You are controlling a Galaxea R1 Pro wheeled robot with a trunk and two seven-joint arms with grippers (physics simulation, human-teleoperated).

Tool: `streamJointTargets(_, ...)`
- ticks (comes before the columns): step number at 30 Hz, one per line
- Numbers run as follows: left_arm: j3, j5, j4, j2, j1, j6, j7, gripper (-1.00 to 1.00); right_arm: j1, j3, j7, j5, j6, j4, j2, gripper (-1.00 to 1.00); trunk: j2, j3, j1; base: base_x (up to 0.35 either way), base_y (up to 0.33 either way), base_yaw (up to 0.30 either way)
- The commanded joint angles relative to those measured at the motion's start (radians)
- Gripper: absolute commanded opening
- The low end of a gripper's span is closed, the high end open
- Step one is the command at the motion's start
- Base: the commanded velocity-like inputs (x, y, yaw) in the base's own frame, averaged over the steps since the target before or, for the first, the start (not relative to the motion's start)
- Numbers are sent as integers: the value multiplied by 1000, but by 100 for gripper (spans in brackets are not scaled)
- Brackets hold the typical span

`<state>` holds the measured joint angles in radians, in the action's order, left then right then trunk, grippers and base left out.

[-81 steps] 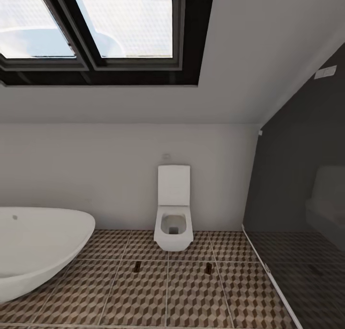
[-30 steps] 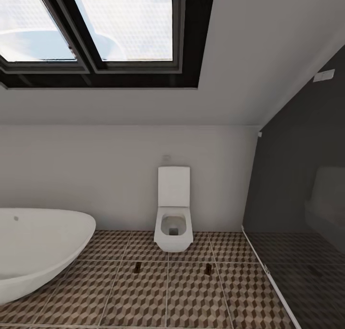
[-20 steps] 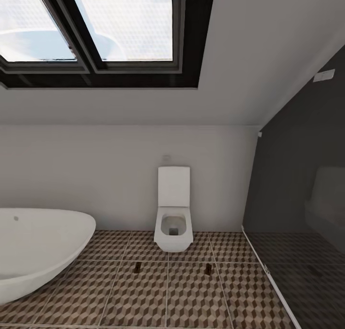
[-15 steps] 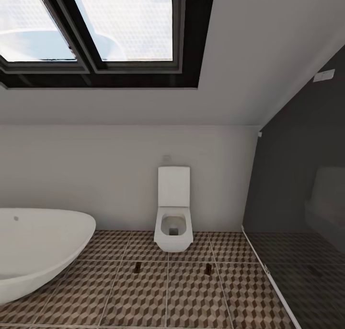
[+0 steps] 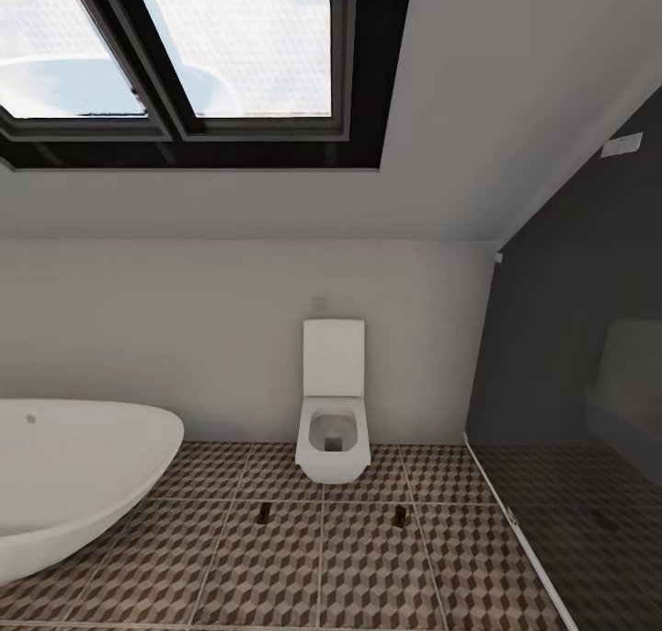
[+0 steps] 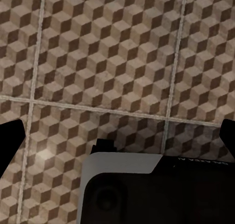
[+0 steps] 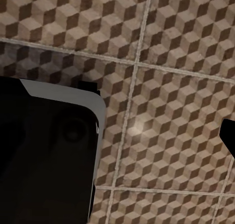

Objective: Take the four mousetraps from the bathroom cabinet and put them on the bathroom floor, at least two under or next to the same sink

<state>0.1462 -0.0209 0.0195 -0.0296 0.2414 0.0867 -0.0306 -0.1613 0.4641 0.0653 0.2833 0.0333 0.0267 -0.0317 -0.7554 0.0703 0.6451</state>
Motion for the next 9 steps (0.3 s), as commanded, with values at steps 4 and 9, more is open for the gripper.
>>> streamJointTargets(4, 6, -1, -1, -1, 1, 3, -3, 100, -1, 7, 1, 8, 3, 2, 0, 100, -1, 2, 0, 0, 0, 0)
streamJointTargets(9, 6, -3, -1, -1, 1, 4, -3, 100, -1, 6, 1, 10, 3, 2, 0, 100, -1, 2, 0, 0, 0, 0)
